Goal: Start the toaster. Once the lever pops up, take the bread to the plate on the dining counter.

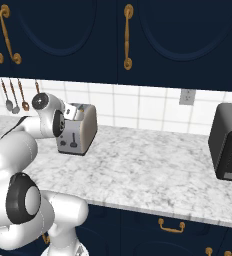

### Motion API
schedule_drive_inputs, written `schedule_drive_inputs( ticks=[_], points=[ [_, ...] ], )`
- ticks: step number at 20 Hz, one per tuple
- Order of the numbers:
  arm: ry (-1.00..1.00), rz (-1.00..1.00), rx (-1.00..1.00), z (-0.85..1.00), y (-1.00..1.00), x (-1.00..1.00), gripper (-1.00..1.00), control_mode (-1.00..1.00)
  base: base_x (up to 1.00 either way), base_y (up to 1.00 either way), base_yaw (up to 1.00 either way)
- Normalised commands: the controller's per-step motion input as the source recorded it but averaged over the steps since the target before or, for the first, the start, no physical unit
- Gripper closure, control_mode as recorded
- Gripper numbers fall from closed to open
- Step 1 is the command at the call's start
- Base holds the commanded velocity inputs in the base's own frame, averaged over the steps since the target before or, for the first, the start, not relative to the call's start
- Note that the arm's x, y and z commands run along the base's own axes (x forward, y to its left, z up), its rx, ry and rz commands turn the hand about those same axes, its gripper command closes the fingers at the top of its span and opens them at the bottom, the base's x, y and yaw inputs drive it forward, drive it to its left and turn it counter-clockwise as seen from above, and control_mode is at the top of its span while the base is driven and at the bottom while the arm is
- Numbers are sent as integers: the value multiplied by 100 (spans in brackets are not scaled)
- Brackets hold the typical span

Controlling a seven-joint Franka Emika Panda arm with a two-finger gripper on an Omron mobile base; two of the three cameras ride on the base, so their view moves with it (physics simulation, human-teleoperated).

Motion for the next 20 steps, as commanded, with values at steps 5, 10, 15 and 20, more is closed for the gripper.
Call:
schedule_drive_inputs(
  ticks=[5, 10, 15, 20],
  points=[
    [0, 0, 0, 0, 0, 0, -100, -100, 0, 0, 0],
    [0, 0, 0, 0, 0, 0, -100, -100, 0, 0, 0],
    [0, 0, 0, 0, 0, 0, -100, -100, 0, 0, 0],
    [0, 0, 0, 0, 0, 0, -100, -100, 0, 0, 0]
  ],
)
